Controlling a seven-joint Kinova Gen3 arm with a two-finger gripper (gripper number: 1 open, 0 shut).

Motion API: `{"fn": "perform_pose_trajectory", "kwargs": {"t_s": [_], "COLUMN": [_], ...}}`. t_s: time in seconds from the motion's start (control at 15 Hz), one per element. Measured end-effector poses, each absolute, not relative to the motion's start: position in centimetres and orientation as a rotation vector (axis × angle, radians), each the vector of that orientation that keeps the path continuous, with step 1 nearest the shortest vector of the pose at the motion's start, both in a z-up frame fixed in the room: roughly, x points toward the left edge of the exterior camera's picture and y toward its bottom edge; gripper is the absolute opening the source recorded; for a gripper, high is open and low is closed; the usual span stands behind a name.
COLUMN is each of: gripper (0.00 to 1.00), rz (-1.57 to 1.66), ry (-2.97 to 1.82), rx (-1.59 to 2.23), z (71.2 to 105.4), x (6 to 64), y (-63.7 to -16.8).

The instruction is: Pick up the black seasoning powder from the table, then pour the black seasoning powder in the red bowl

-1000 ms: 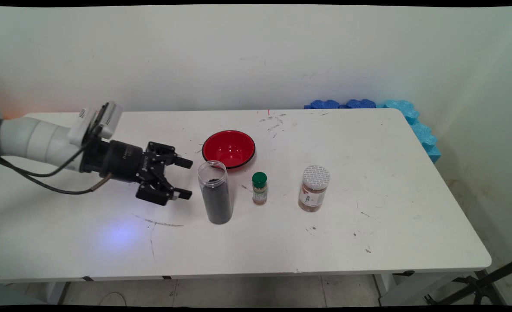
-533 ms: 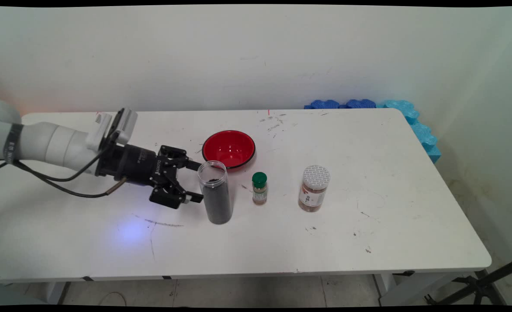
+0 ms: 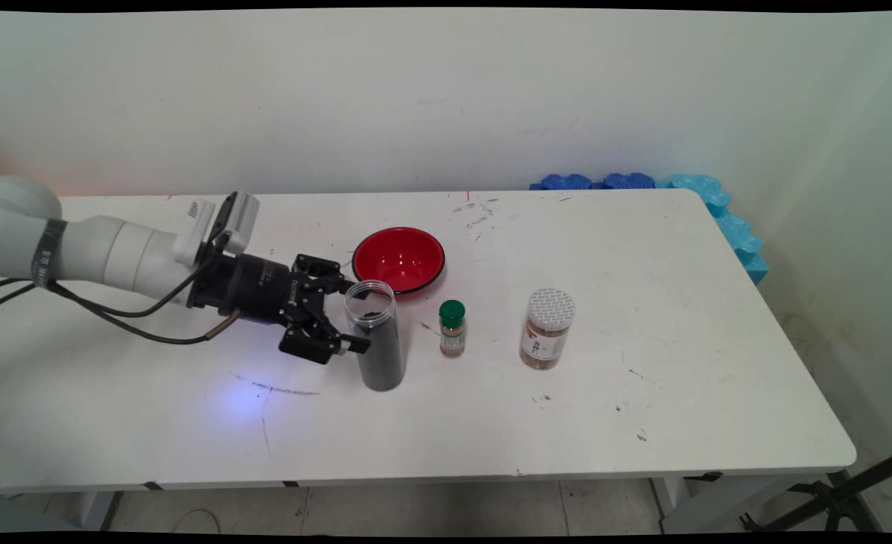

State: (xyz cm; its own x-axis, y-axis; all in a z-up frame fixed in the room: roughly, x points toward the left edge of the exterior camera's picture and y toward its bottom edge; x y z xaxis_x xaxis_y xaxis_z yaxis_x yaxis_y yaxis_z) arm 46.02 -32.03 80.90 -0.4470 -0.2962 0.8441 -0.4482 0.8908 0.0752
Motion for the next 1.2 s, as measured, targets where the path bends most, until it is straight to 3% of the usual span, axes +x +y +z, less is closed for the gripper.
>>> {"fn": "perform_pose_trajectory", "kwargs": {"t_s": [0.6, 0.67, 1.2], "gripper": [1.00, 0.00, 0.00], "rz": [0.194, 0.195, 0.182], "ry": [-2.068, -2.069, -2.082], "rx": [0.530, 0.527, 0.488], "z": [80.48, 80.47, 81.21], "x": [45.10, 45.05, 45.42], "y": [-32.62, -32.67, -32.38]}}
